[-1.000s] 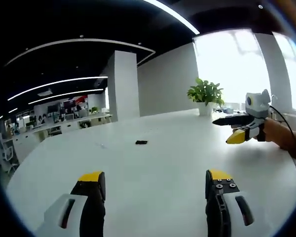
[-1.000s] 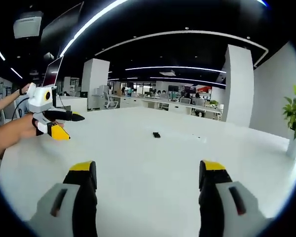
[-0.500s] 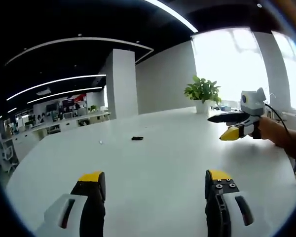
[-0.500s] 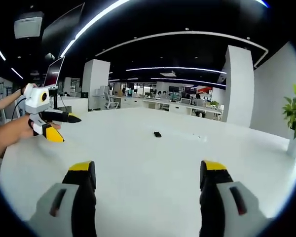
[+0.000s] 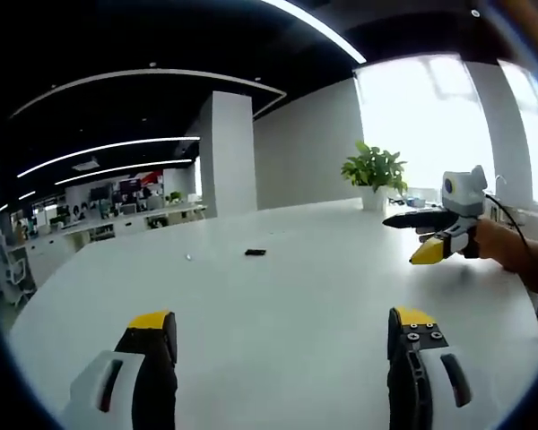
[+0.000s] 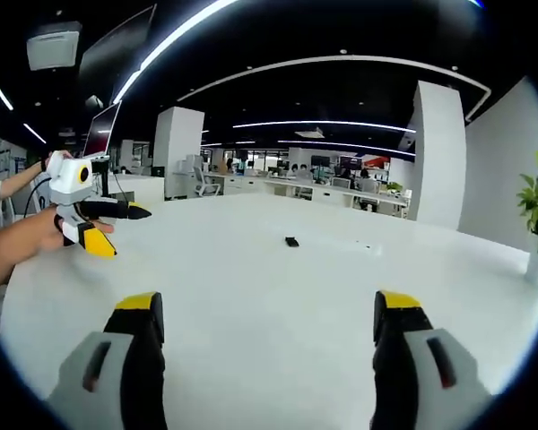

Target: Snap the two parts of the plastic buckle together until the buckle closes and remains connected.

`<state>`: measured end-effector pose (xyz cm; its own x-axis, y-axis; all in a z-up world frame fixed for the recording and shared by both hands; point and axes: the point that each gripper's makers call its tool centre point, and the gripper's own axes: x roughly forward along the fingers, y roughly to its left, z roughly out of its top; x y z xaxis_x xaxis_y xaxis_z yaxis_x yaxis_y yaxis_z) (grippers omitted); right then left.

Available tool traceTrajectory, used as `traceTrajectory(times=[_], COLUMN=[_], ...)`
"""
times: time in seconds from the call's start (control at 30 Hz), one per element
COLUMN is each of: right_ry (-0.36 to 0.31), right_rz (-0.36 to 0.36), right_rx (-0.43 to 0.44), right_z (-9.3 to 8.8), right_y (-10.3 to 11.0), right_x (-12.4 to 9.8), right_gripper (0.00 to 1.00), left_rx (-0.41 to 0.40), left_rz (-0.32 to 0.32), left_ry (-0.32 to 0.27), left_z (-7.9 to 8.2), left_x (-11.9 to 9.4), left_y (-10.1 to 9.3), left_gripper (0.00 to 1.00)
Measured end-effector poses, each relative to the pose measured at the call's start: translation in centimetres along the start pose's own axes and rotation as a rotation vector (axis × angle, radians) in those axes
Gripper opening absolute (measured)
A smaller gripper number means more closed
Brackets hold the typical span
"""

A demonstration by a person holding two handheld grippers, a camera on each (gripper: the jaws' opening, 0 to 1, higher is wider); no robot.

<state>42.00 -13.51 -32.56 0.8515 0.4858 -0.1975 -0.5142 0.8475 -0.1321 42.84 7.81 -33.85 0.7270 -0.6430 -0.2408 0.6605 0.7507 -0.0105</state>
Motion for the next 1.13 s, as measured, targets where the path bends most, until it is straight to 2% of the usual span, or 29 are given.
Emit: traceTrajectory(times=[0.1,0.33,0.47,0.7,1.13], right_ry=[0.010,-0.010,0.003,-0.003,-0.014], right_rz=[-0.013,-0.025,-0.011,0.001,-0.001], right_rx=[-0.023,-0.003,-0.014,0.021,0.011], right_z=[-0.2,0.3,0.1,0.0,0.1], right_y=[0.0,-0.3,0.0,0.0,0.1], right_x=[-0.2,-0.5,-0.5,-0.9,-0.8], right_gripper=[1.00,1.00,1.00,1.00,1.00], left_rx=[0.007,0.014,0.059,0.069,0.054], left_rz=[0.005,0.000,0.027,0.048,0.039], left_ry=[0.003,0.004,0.045,-0.003,-0.002], left_z=[-0.2,-0.3,-1.1,-0.1,-0.3], left_x=[0.0,0.1,0.1,-0.3,-0.4], left_y=[0.1,-0.2,0.2,0.5,0.2], left_gripper=[0.99,0.99,0.95,0.97,0.99])
